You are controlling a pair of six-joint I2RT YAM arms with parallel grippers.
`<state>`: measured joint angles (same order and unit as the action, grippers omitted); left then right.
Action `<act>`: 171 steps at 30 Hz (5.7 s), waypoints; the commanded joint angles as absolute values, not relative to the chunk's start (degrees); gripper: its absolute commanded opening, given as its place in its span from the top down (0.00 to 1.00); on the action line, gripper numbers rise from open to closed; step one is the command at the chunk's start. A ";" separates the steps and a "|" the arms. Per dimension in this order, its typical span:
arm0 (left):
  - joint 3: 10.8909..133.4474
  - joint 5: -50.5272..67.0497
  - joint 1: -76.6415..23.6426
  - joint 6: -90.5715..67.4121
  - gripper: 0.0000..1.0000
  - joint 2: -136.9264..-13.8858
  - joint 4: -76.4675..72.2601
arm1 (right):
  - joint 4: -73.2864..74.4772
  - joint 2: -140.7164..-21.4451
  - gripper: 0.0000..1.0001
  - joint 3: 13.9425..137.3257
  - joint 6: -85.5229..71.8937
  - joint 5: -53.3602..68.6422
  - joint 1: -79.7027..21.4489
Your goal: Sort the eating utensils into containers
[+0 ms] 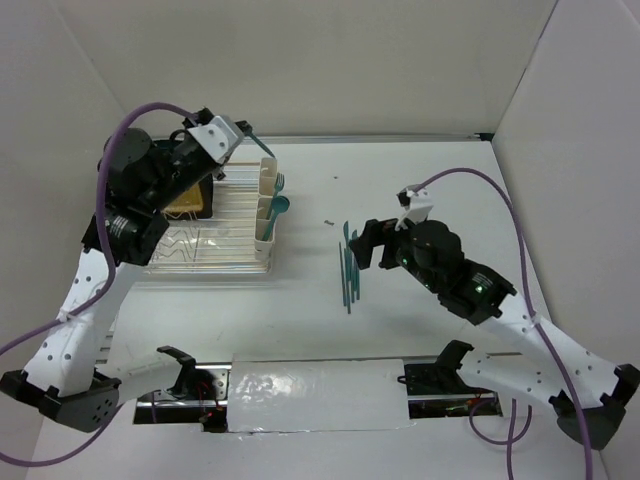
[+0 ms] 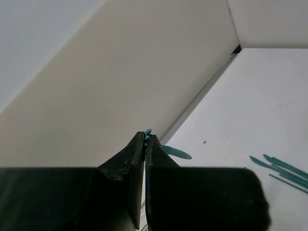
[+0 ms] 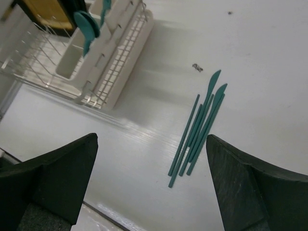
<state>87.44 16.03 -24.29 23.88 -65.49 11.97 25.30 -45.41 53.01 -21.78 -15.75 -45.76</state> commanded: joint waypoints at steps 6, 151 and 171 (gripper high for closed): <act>85.88 18.99 -17.76 30.15 1.00 -66.27 10.64 | 25.49 -50.45 0.00 53.61 -23.29 -21.18 -45.88; 74.26 13.18 -42.01 -34.81 0.17 -89.20 4.75 | 5.63 -46.85 1.00 36.39 -21.80 10.81 -36.21; 92.27 12.30 -38.25 -17.07 1.00 -92.11 11.69 | 25.38 -48.60 0.00 55.97 -25.48 -2.89 -36.12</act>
<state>85.36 13.61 -41.08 -24.12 -93.67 12.97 19.57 -48.64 49.15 -24.69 1.89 -36.34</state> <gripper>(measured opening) 0.123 0.949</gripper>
